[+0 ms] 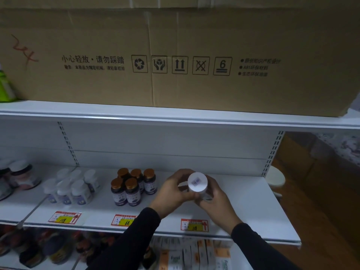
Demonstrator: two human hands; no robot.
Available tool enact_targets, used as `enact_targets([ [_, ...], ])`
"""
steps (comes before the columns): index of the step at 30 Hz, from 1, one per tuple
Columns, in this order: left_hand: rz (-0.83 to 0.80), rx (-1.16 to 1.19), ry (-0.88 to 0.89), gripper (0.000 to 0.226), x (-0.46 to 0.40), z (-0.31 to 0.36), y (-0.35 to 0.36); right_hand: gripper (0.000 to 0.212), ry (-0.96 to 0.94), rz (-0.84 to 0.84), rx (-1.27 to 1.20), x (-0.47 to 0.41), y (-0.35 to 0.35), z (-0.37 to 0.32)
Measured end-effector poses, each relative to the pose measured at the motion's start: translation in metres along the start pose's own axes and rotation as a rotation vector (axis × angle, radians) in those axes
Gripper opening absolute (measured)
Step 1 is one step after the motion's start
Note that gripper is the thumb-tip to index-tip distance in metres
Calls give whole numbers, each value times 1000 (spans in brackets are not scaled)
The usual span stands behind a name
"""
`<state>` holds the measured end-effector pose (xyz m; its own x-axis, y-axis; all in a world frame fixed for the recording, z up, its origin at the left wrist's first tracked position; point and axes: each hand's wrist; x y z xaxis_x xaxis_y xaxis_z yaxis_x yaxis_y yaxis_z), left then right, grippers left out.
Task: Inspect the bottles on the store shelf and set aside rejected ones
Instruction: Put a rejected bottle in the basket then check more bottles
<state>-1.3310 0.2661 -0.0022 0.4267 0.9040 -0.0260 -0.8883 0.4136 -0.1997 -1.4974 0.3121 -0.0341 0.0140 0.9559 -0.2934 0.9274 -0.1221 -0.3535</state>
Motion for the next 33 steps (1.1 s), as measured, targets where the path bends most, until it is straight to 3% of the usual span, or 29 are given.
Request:
enact_targets([
  [8, 130, -75, -14, 40, -1, -12, 18, 51, -2, -51, 137, 7, -3, 15],
  [18, 229, -161, -174, 33, -12, -51, 39, 52, 21, -65, 637, 20, -32, 78],
  [23, 256, -172, -191, 34, -16, -56, 50, 76, 30, -20, 893, 16, -37, 117],
  [28, 295, -141, -220, 34, -20, -63, 61, 88, 99, -134, 944, 9, -32, 139],
  [33, 317, -127, -212, 32, -22, -66, 63, 73, 165, -210, 967, 10, -24, 147],
])
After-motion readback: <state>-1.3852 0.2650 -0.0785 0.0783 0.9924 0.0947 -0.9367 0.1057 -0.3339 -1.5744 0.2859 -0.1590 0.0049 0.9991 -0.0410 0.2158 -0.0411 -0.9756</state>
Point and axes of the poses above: each hand's wrist, its own x-axis away from the middle knuckle, its own y-axis out of the palm, z = x × y, and after that the axes turned 9 degrees about -y, right-handed
